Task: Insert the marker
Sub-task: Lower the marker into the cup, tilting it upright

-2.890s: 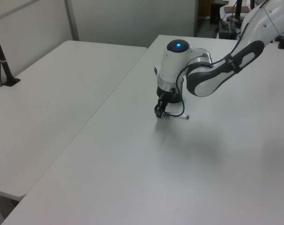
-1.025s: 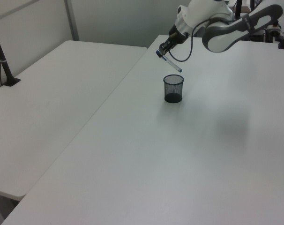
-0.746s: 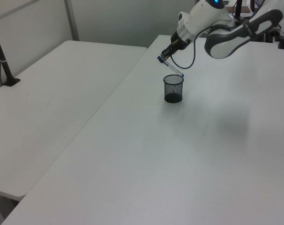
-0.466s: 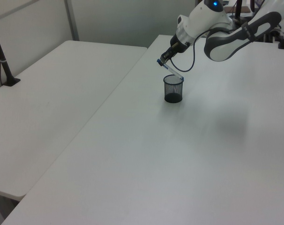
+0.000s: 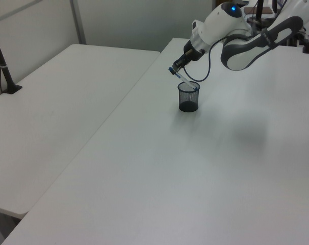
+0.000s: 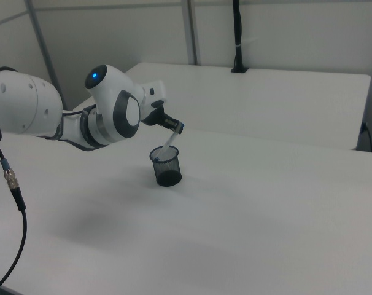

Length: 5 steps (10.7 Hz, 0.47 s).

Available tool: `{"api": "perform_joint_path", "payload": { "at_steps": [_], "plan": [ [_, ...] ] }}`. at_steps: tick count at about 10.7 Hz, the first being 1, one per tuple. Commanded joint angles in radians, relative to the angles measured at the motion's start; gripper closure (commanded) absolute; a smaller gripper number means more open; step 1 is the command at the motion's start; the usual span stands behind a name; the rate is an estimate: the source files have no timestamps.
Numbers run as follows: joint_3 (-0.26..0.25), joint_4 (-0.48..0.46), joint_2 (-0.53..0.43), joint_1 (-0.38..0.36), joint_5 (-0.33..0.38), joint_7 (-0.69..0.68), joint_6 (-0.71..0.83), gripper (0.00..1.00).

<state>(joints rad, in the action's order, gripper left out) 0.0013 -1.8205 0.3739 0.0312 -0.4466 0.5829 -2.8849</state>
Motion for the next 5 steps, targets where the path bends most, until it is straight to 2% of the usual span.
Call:
{"api": "perform_joint_path", "payload": {
  "at_steps": [1, 3, 5],
  "plan": [
    [-0.004, 0.004, -0.006, -0.011, -0.027, 0.041, -0.016, 0.0],
    [0.006, 0.007, -0.024, -0.014, -0.017, 0.041, -0.007, 0.0],
    [0.011, 0.021, -0.068, -0.062, -0.015, 0.041, 0.152, 0.0]
  ]
}}
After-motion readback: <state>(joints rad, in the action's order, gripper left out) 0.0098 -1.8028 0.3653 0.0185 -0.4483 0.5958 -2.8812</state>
